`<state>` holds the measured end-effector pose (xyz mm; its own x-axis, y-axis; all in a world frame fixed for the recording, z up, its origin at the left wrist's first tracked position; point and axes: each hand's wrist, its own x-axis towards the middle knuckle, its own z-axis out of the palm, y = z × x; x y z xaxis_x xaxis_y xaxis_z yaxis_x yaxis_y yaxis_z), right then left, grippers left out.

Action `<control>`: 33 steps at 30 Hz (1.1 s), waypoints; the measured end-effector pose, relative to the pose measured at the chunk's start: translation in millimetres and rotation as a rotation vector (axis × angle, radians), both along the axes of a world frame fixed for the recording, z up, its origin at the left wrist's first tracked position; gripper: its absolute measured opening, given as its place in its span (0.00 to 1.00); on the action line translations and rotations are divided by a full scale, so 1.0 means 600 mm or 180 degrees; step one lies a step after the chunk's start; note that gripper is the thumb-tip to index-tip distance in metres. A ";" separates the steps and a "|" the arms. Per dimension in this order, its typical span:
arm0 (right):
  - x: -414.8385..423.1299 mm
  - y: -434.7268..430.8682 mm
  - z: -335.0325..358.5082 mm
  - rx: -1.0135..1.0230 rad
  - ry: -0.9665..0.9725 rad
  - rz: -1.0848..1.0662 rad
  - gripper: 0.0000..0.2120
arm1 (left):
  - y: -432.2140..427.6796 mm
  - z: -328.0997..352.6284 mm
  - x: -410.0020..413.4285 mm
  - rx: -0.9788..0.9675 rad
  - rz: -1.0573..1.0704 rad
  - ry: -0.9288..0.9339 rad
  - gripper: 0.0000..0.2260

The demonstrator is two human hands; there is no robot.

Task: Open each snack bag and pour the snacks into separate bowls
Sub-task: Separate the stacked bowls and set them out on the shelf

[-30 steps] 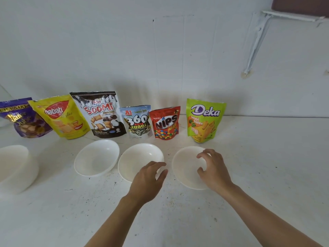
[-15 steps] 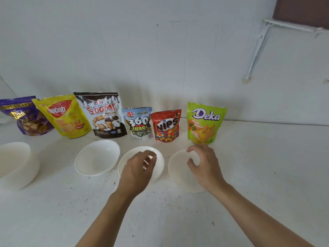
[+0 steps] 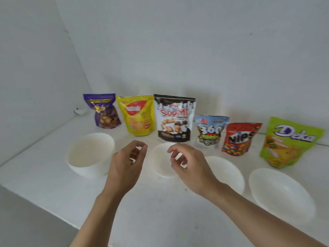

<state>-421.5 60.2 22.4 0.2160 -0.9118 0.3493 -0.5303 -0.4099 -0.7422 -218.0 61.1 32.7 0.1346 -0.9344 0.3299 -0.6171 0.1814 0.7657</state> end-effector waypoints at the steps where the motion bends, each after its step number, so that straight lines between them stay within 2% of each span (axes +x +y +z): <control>1: 0.037 -0.010 0.001 -0.0004 0.0010 0.0074 0.09 | -0.006 0.002 0.035 0.0001 0.0030 -0.0008 0.04; 6: 0.200 -0.062 -0.003 0.0114 0.0006 0.0228 0.08 | -0.038 0.000 0.203 -0.0029 0.0236 -0.0034 0.04; 11: 0.309 -0.112 -0.033 0.0241 -0.0067 -0.0001 0.06 | -0.076 -0.034 0.329 -0.0065 0.0602 -0.0614 0.05; 14: 0.353 -0.142 -0.055 0.0436 0.0049 -0.0161 0.06 | -0.101 -0.059 0.372 0.0297 0.0764 -0.0971 0.10; 17: 0.387 -0.164 -0.071 0.0761 0.0303 -0.0224 0.13 | -0.117 -0.078 0.394 0.0746 0.0693 -0.1187 0.16; 20: 0.404 -0.179 -0.078 0.0840 0.0480 -0.0290 0.19 | -0.128 -0.087 0.416 0.0837 0.0522 -0.1097 0.21; 27: 0.410 -0.199 -0.081 0.0712 0.0660 -0.0452 0.21 | -0.139 -0.084 0.439 0.0731 0.0324 -0.0682 0.23; 33: 0.413 -0.206 -0.081 0.0704 0.0628 -0.0515 0.21 | -0.138 -0.079 0.436 0.0673 0.0265 -0.0700 0.23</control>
